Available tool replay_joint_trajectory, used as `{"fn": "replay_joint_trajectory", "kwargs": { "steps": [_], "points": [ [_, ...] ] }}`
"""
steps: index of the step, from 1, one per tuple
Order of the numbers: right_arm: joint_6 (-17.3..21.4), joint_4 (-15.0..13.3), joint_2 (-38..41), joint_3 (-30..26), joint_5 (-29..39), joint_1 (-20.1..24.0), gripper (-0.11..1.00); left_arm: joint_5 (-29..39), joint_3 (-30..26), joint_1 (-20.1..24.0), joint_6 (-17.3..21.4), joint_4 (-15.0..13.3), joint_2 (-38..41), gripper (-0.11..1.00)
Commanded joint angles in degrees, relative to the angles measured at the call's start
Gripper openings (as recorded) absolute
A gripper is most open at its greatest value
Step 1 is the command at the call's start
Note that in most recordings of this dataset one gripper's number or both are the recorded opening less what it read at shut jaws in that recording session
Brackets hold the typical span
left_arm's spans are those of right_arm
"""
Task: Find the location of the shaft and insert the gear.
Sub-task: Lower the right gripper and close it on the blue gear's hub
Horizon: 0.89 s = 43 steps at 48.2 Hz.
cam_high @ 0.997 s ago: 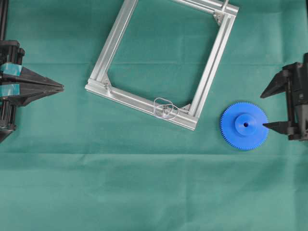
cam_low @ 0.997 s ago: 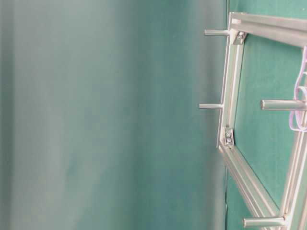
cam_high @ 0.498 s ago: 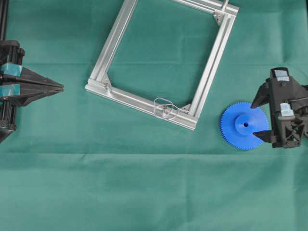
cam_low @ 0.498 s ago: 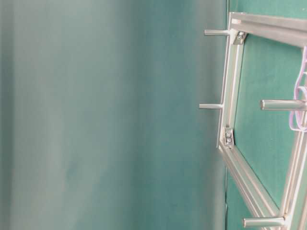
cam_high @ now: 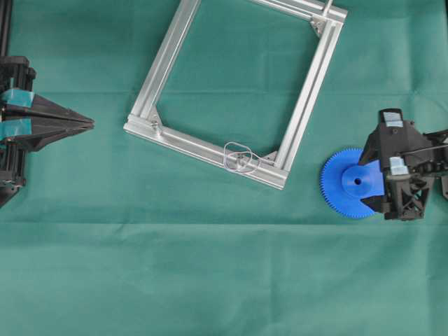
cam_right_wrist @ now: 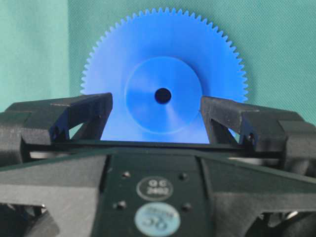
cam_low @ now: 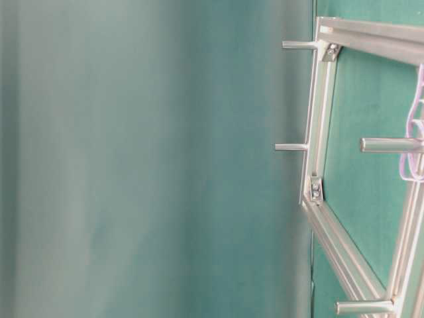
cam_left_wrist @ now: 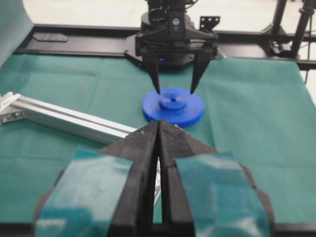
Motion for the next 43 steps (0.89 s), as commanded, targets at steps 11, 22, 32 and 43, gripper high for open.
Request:
{"fn": "replay_joint_trajectory", "kwargs": {
  "steps": [11,22,32,43],
  "points": [
    [0.1,0.2,2.9,-0.5,-3.2,0.2,0.93,-0.3,-1.5,0.2,-0.2,-0.1,0.2,-0.01],
    [0.1,0.2,3.9,-0.1,-4.5,0.2,0.93,-0.4,-1.5,0.2,-0.2,-0.1,0.2,-0.01],
    [0.1,0.2,5.3,-0.2,-4.3,0.2,0.93,-0.4,-1.5,0.2,-0.3,-0.1,0.2,-0.01],
    [0.1,0.2,5.6,-0.1,-3.6,0.2,0.92,-0.4,-1.6,0.2,-0.3,-0.1,0.2,-0.01]
  ]
}}
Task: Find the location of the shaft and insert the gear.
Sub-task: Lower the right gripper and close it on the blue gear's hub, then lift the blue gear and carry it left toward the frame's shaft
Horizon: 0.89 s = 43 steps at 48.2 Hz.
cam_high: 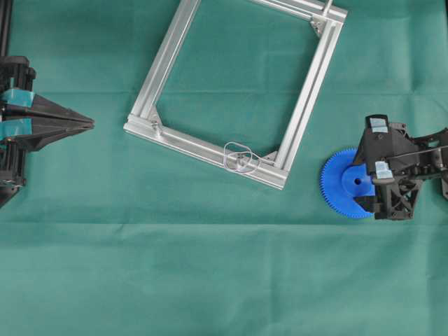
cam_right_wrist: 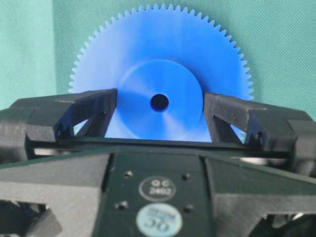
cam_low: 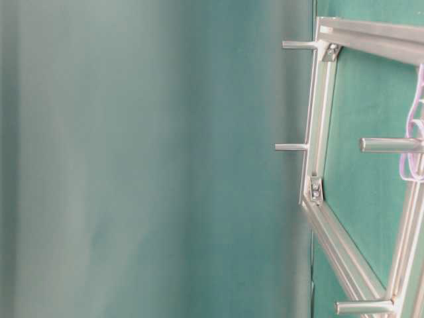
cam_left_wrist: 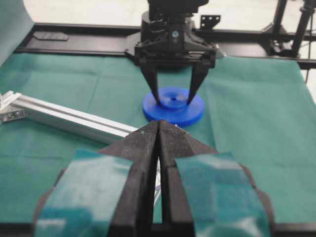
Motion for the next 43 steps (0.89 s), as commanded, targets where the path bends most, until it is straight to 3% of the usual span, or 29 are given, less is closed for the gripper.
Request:
{"fn": "replay_joint_trajectory", "kwargs": {
  "steps": [1,9,16,43],
  "points": [
    [0.1,0.2,0.2,-0.3,0.5,0.2,0.92,-0.4,-1.7,0.2,-0.1,-0.1,0.2,-0.01],
    [0.2,0.2,0.2,-0.4,1.1,0.2,0.89,-0.4,-1.7,0.2,-0.1,-0.1,0.2,-0.01],
    [1.4,-0.2,0.2,-0.3,1.8,0.2,0.69,-0.4,-1.7,0.2,-0.1,-0.1,0.2,-0.01],
    [2.5,-1.1,-1.6,-2.8,3.8,0.2,0.69,-0.4,-1.8,0.2,-0.1,-0.1,0.2,-0.01]
  ]
}}
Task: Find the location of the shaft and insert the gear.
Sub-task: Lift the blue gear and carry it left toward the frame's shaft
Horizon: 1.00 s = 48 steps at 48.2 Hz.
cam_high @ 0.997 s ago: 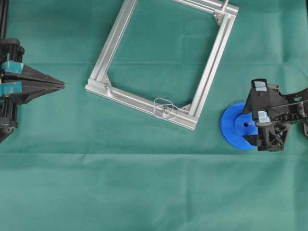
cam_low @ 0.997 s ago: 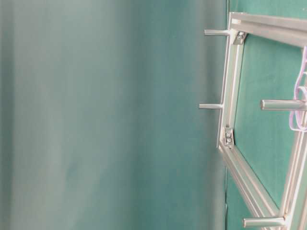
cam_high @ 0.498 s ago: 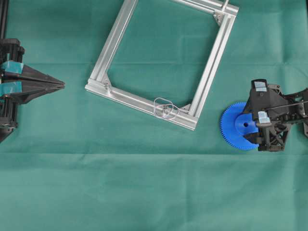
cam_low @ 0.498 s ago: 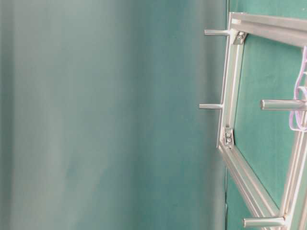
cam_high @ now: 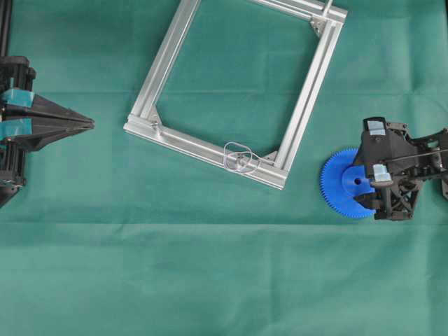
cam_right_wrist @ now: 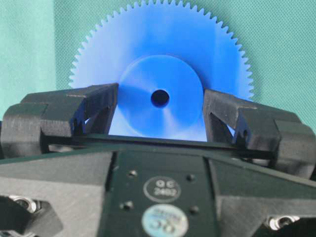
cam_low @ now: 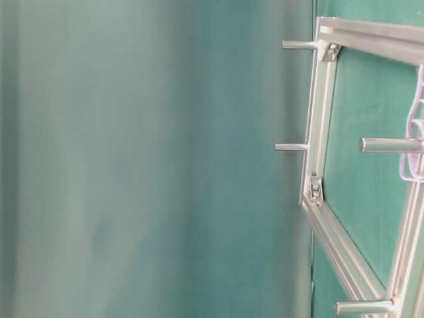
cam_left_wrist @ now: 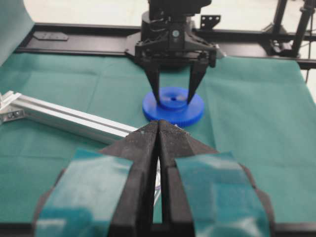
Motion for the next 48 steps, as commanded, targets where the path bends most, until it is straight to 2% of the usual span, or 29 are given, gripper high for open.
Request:
{"fn": "replay_joint_trajectory", "kwargs": {
  "steps": [1,25,40,48],
  "points": [
    [0.1,0.0,-1.8,-2.3,1.8,-0.1,0.69,-0.4,-1.8,0.1,-0.1,-0.1,0.2,-0.01],
    [0.3,-1.0,-8.1,-14.0,14.6,-0.1,0.69,-0.3,-1.9,0.1,-0.2,-0.2,0.3,-0.01],
    [2.5,-3.2,-7.8,-17.9,16.0,-0.1,0.69,-0.2,-2.0,0.1,-0.2,-0.2,0.2,-0.01],
    [4.1,-3.9,-4.8,-20.5,15.2,-0.1,0.69,-0.3,-2.0,0.2,-0.2,-0.2,0.2,-0.01]
  ]
}}
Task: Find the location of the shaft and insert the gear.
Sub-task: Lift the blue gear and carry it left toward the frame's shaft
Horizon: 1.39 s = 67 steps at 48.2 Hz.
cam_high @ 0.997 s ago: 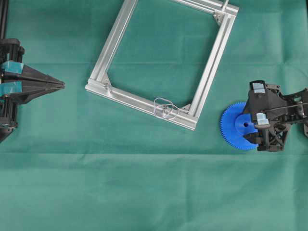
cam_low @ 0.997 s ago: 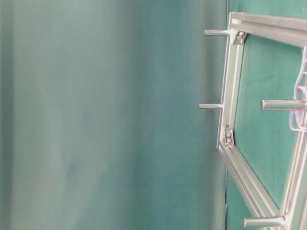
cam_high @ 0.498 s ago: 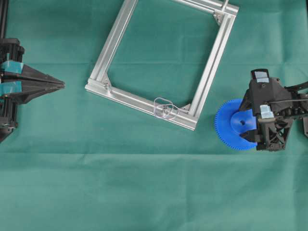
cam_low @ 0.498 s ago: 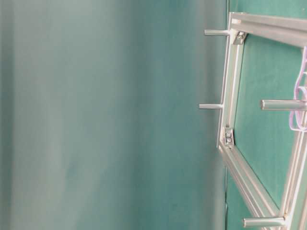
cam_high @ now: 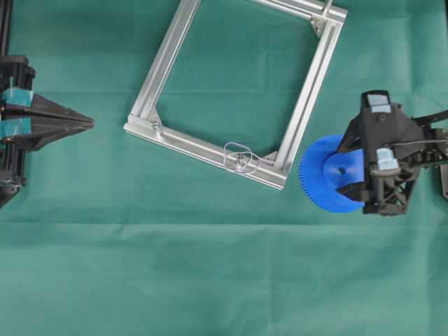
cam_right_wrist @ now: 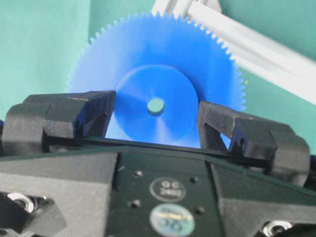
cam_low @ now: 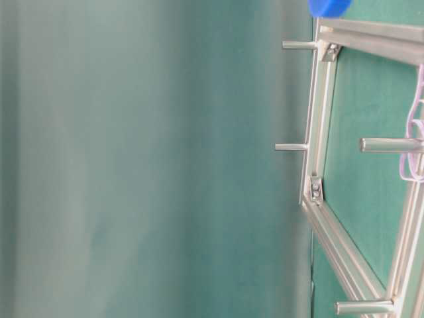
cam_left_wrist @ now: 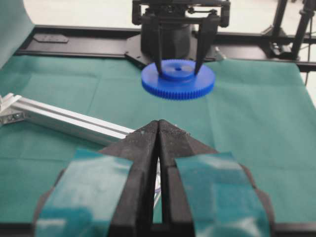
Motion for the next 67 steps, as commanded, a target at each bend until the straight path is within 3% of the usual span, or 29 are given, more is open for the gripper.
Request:
{"fn": "replay_joint_trajectory", "kwargs": {
  "steps": [1,23,34,67],
  "points": [
    [0.4,-0.5,1.5,-3.4,-0.7,0.0,0.69,-0.3,-1.7,0.1,-0.1,-0.2,0.2,-0.01],
    [0.5,-4.0,14.2,-16.8,-0.3,-0.9,0.69,-0.2,-2.3,0.1,0.0,-0.2,0.2,-0.01],
    [0.5,-4.3,18.8,-22.6,-0.3,-2.2,0.69,0.2,-2.3,0.1,0.0,-0.2,0.2,-0.01],
    [0.5,-4.3,26.3,-27.2,-0.9,-4.2,0.69,1.2,-2.3,0.1,0.0,-0.2,0.3,-0.01]
  ]
}}
